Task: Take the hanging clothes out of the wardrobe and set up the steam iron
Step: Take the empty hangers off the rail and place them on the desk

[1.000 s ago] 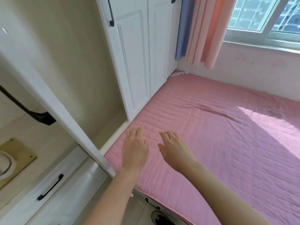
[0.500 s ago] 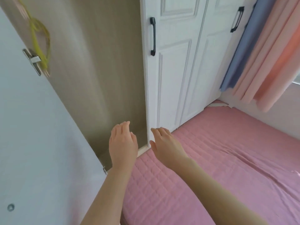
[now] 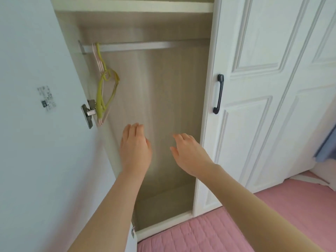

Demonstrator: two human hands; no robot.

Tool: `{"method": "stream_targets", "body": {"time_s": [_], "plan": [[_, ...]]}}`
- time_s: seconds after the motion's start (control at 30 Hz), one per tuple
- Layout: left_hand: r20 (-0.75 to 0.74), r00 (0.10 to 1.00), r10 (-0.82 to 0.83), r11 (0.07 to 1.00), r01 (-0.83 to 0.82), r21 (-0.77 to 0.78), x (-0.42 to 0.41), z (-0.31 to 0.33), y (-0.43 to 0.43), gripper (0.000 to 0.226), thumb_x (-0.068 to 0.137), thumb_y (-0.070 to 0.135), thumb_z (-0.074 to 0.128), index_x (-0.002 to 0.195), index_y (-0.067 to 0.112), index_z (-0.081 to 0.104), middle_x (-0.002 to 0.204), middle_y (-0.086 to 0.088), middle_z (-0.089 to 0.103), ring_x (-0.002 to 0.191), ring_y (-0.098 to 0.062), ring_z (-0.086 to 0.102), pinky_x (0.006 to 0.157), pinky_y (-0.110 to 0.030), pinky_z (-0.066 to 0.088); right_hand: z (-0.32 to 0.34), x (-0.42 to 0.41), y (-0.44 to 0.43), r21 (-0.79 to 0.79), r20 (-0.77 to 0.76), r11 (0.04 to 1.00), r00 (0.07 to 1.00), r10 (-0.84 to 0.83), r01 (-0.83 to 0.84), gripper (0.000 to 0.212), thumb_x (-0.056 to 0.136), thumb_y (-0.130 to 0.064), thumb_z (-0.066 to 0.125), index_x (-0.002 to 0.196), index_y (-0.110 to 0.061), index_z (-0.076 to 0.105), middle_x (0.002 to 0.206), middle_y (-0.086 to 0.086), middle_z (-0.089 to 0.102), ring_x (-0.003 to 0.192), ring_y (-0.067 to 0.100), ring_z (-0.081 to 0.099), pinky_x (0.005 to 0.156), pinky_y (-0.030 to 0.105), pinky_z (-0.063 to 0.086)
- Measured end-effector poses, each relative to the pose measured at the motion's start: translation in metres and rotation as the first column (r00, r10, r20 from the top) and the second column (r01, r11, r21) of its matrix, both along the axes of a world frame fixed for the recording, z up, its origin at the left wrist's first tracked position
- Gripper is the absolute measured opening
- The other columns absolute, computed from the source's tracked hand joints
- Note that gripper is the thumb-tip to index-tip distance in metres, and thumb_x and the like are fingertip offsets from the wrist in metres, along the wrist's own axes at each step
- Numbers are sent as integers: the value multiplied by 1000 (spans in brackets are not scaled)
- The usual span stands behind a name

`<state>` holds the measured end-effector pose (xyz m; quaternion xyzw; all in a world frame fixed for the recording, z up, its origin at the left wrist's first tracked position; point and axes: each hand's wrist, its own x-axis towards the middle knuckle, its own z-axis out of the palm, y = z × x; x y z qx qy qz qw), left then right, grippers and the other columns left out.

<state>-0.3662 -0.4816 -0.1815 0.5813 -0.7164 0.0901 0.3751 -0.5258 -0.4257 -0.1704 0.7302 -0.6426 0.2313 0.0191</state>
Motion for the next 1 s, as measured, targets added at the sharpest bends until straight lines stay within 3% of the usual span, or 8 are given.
{"method": "stream_targets", "body": {"time_s": [0.23,0.37,0.5,0.7,0.8,0.9,1.0], "plan": [[61,988,140,982,-131,-137,17,67,-57,44,79,-1,55,123,-1,52,138,-19,48,135,-41,34,108,-48,33,37,16,-56,-27,-40,995,994,98,-99,31,98,-23,40,121,-4,49,113,11,55,104,29,51,77,36,47],[94,971,221,974,-214,-78,30,91,-85,44,80,2,54,124,-3,49,141,-21,43,136,-41,30,110,-46,30,57,27,-84,-57,-53,990,991,126,-129,33,98,-24,40,123,-3,48,117,13,55,107,31,51,78,36,45],[91,954,287,956,-291,33,43,104,-111,42,81,4,52,122,-6,45,133,-24,45,121,-43,38,102,-46,35,74,35,-110,-73,-29,985,988,155,-156,36,99,-25,41,127,-2,47,119,15,55,108,32,52,82,37,48],[-180,936,302,935,-254,246,47,132,-141,42,93,15,47,125,-9,39,129,-26,46,119,-43,44,97,-45,37,86,46,-147,4,139,980,971,196,-199,36,98,-25,44,123,0,49,118,16,57,103,34,57,85,42,51],[-317,874,368,895,-242,374,50,148,-152,41,99,18,38,127,-11,43,129,-28,50,120,-43,47,93,-42,41,91,52,-168,45,283,978,941,185,-206,38,98,-27,45,125,0,50,119,15,59,106,34,58,89,42,50],[-387,835,391,883,-221,415,54,158,-157,39,102,11,28,130,-11,46,133,-30,48,125,-42,45,101,-43,37,97,62,-184,62,363,977,916,170,-206,41,98,-30,43,125,0,52,119,16,62,109,34,56,91,38,48],[-564,728,388,888,-131,442,59,160,-161,37,100,2,32,134,-7,41,137,-25,46,129,-38,44,104,-40,38,103,75,-198,61,436,975,884,166,-213,42,99,-33,41,113,3,57,107,18,65,102,36,58,87,40,50]]}}
